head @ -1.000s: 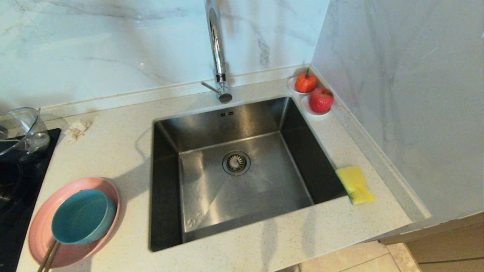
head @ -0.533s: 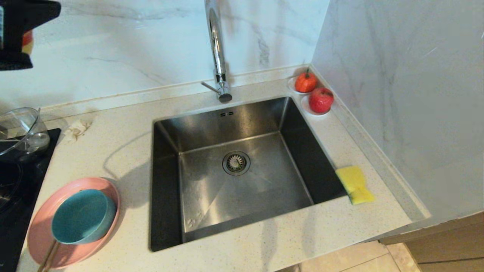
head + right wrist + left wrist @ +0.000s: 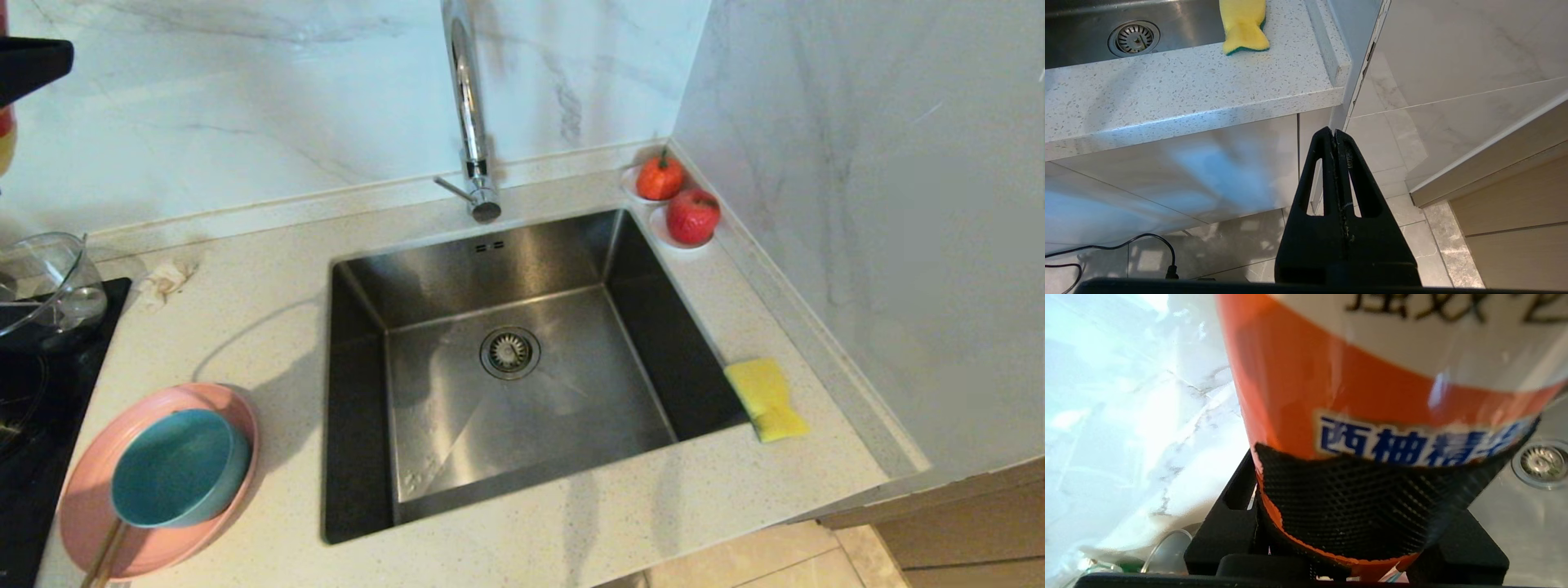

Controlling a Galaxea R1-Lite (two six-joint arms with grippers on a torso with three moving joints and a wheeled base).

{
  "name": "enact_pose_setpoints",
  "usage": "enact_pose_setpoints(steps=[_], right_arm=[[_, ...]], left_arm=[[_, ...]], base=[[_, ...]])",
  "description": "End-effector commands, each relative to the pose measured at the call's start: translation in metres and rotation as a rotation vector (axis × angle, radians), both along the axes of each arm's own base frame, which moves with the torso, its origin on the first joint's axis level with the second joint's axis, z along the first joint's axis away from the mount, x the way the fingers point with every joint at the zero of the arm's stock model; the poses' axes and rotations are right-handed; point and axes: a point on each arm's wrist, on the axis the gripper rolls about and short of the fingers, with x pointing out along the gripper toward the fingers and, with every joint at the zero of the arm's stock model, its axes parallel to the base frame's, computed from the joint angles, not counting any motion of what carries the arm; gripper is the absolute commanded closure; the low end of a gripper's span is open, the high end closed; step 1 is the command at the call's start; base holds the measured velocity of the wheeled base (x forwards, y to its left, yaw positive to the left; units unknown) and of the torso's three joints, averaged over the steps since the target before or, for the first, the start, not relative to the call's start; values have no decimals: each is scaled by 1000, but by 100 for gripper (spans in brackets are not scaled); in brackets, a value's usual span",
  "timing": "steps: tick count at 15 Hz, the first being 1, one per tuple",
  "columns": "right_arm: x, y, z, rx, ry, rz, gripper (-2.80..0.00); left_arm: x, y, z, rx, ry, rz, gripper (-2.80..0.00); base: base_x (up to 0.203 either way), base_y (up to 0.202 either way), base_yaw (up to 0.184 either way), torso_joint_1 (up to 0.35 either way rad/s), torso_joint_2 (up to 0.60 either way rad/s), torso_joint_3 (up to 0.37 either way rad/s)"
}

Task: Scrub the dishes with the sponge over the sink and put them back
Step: Place the dish soap on the table

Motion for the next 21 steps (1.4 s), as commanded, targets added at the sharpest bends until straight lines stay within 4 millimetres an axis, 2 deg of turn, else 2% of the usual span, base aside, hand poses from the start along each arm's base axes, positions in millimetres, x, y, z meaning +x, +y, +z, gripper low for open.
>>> enact_pose_setpoints(steps=[1, 3, 6, 8, 10, 12, 15, 21], right_arm=[[0, 0, 0, 0, 0, 0, 0], [0, 0, 0, 0, 0, 0, 0], [0, 0, 0, 0, 0, 0, 0], [0, 0, 0, 0, 0, 0, 0], [0, 0, 0, 0, 0, 0, 0], [0, 0, 0, 0, 0, 0, 0], [0, 0, 0, 0, 0, 0, 0], [0, 0, 0, 0, 0, 0, 0]], left_arm=[[2, 9, 6, -16, 8, 8, 0], [4, 23, 12, -68, 8, -6, 0], [7, 50, 9, -168, 41, 22, 0], [4, 69, -3, -248, 72, 41, 0], [10, 86, -18, -378, 73, 111, 0], [26, 102, -33, -509, 52, 172, 0], [51, 114, -74, -624, 122, 224, 0], [127, 144, -106, -673, 84, 230, 0]], base=[[0, 0, 0, 0, 0, 0], [0, 0, 0, 0, 0, 0], [0, 0, 0, 0, 0, 0], [0, 0, 0, 0, 0, 0], [0, 0, 0, 0, 0, 0], [0, 0, 0, 0, 0, 0], [0, 0, 0, 0, 0, 0], [0, 0, 0, 0, 0, 0]])
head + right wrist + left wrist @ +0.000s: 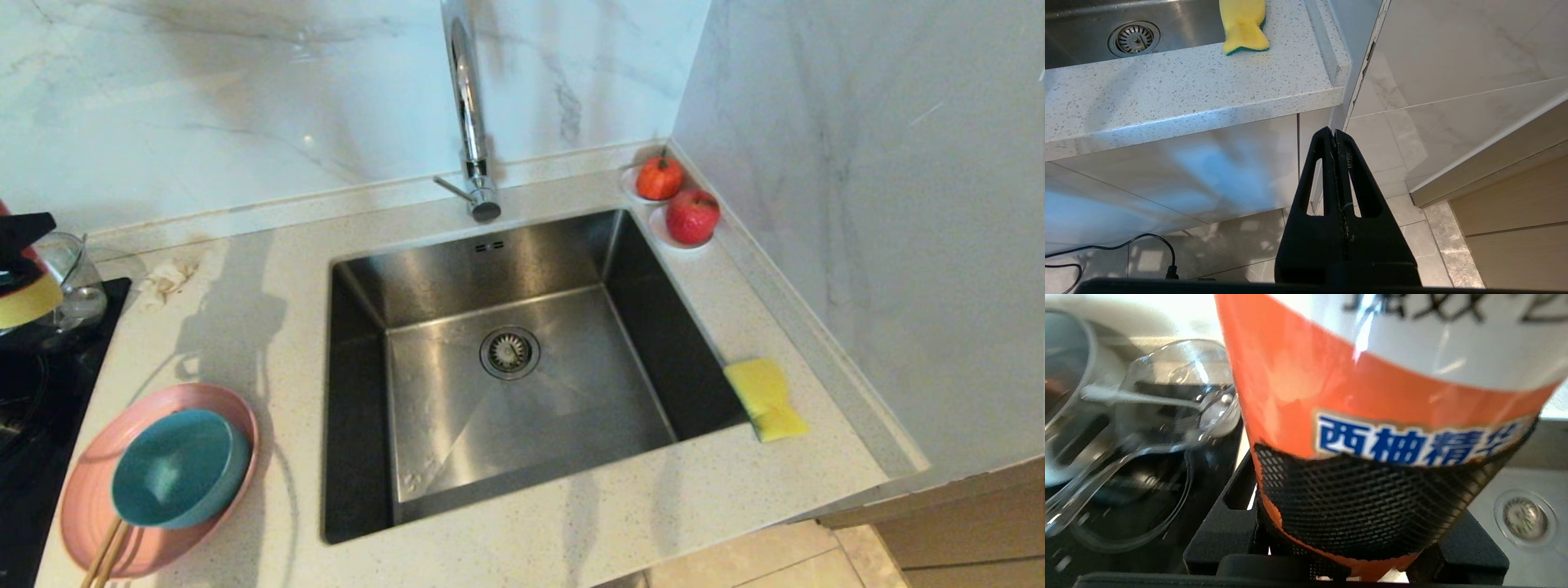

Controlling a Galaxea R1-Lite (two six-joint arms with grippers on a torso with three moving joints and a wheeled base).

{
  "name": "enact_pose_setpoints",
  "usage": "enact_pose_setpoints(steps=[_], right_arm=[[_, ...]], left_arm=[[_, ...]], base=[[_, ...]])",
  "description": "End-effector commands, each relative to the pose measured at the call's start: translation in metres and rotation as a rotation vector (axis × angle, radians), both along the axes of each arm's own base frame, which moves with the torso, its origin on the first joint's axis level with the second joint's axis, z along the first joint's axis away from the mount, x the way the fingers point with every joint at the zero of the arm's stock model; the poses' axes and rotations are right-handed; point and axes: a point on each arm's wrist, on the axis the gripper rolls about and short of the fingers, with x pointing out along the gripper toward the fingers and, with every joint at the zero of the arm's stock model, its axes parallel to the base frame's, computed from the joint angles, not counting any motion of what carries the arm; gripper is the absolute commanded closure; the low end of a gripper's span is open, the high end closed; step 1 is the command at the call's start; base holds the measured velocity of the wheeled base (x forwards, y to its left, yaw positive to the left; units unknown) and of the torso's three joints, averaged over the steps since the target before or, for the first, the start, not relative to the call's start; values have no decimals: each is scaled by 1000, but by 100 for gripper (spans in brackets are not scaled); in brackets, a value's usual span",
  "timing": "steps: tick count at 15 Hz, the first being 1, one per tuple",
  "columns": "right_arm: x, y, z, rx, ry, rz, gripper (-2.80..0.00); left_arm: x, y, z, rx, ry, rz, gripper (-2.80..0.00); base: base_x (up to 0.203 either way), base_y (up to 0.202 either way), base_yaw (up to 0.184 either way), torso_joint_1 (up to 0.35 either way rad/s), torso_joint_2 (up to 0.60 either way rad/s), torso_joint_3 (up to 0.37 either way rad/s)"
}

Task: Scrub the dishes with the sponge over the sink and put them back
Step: Place the dish soap on the table

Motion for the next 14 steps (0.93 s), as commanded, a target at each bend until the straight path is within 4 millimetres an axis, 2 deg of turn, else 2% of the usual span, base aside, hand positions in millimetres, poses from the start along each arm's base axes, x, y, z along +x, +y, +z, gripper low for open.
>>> enact_pose_setpoints(steps=[1, 3, 6, 8, 11, 14], right_arm=[[0, 0, 0, 0, 0, 0, 0], [0, 0, 0, 0, 0, 0, 0], [0, 0, 0, 0, 0, 0, 0], [0, 0, 0, 0, 0, 0, 0], [0, 0, 0, 0, 0, 0, 0], [0, 0, 0, 0, 0, 0, 0]], left_arm=[[40, 13, -20, -4, 18, 9, 0], [60, 18, -19, 18, -57, 23, 0], [99, 22, -29, 56, -131, 48, 0], [123, 27, -43, 65, -100, 100, 0], [154, 37, -46, 57, -114, 253, 0], [184, 38, -59, 65, -92, 270, 0]], base=[[0, 0, 0, 0, 0, 0], [0, 0, 0, 0, 0, 0], [0, 0, 0, 0, 0, 0], [0, 0, 0, 0, 0, 0], [0, 0, 0, 0, 0, 0], [0, 0, 0, 0, 0, 0]])
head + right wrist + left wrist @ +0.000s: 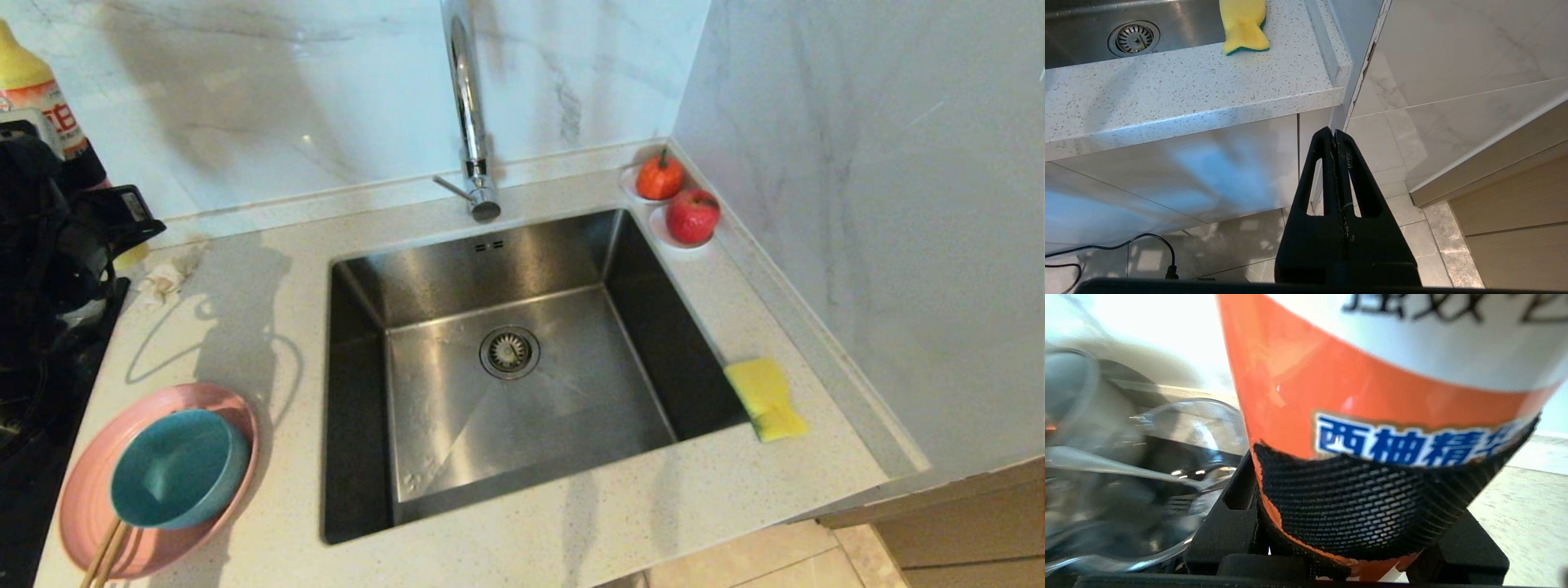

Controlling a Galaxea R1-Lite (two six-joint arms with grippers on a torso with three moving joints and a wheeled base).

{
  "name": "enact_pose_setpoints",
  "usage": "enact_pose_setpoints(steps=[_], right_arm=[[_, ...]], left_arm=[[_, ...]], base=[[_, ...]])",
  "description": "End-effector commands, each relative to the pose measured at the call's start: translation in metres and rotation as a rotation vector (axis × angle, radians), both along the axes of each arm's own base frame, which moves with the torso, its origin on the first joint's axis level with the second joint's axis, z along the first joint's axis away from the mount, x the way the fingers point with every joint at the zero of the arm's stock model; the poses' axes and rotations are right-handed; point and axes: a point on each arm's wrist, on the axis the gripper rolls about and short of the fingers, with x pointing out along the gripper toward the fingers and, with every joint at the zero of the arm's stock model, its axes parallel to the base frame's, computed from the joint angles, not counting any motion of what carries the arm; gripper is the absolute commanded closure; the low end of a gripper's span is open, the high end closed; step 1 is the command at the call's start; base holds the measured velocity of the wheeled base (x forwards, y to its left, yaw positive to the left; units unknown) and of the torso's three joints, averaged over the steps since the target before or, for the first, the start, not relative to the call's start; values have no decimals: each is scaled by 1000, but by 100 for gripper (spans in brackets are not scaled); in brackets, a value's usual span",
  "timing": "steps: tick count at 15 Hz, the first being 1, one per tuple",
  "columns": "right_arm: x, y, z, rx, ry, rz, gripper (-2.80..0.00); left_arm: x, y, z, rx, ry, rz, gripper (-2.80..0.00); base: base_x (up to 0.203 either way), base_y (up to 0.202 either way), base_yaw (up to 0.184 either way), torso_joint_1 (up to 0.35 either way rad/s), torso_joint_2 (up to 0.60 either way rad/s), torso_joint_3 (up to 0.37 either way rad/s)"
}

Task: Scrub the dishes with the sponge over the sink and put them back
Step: Place the dish soap on the table

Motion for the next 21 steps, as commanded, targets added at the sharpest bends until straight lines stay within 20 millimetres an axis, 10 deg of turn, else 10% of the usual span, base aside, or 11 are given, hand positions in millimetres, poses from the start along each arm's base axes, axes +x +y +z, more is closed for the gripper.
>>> enact_pose_setpoints(steps=[1, 7, 21], right_arm=[[0, 0, 0, 0, 0, 0, 0], [0, 0, 0, 0, 0, 0, 0], [0, 0, 0, 0, 0, 0, 0]], left_arm=[[28, 4, -26, -2, 63, 12, 0], [55, -8, -66, -16, 157, -30, 0], [95, -6, -69, -139, -47, 52, 0]], base=[[0, 0, 0, 0, 0, 0], [0, 0, 0, 0, 0, 0], [0, 0, 0, 0, 0, 0]])
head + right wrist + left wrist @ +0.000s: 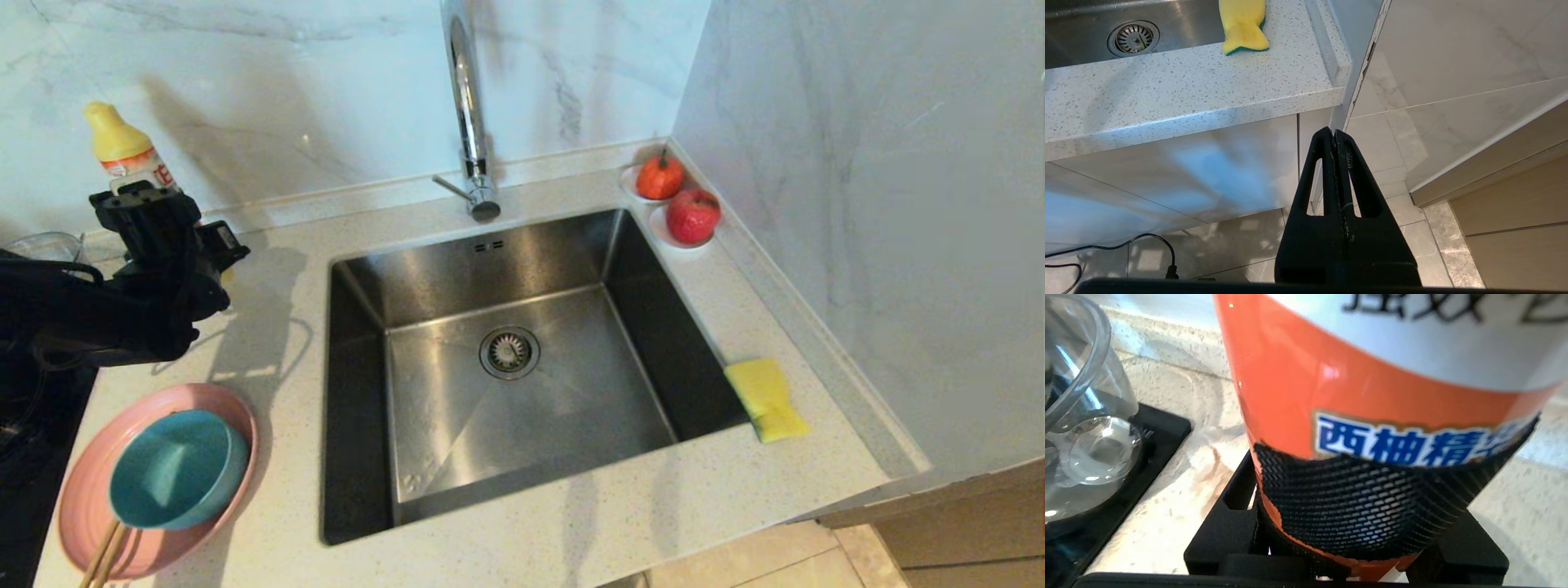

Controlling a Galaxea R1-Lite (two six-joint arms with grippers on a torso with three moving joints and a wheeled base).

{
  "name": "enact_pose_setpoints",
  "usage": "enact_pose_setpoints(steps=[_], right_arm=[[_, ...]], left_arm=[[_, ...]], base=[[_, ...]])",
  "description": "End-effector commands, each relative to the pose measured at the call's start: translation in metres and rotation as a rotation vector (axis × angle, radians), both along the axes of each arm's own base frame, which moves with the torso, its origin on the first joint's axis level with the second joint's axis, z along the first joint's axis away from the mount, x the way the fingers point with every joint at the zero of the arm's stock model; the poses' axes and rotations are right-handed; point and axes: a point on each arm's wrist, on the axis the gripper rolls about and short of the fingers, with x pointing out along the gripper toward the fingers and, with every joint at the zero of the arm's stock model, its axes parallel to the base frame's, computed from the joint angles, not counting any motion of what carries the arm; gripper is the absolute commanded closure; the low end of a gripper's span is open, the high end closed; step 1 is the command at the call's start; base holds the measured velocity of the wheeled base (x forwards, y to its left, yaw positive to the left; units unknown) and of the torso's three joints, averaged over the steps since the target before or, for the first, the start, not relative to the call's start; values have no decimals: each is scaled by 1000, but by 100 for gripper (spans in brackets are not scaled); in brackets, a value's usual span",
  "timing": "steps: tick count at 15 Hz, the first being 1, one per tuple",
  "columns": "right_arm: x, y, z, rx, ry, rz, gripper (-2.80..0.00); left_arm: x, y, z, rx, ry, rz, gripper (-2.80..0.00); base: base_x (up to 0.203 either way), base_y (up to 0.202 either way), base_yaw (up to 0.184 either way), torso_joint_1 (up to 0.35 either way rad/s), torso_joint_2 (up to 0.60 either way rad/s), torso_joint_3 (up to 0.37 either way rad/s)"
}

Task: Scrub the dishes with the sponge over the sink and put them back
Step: Place the dish soap on the table

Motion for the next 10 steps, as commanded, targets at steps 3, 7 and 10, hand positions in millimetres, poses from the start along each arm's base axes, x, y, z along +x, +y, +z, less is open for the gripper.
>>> enact_pose_setpoints(steps=[3, 7, 10], right_arm=[[0, 0, 0, 0, 0, 0, 0], [0, 0, 0, 0, 0, 0, 0], [0, 0, 0, 0, 0, 0, 0]], left_arm=[[9, 3, -8, -19, -22, 16, 0], [18, 5, -5, -11, -91, 47, 0], [27, 7, -1, -4, -127, 74, 0]], base=[[0, 0, 0, 0, 0, 0], [0, 0, 0, 0, 0, 0], [0, 0, 0, 0, 0, 0]])
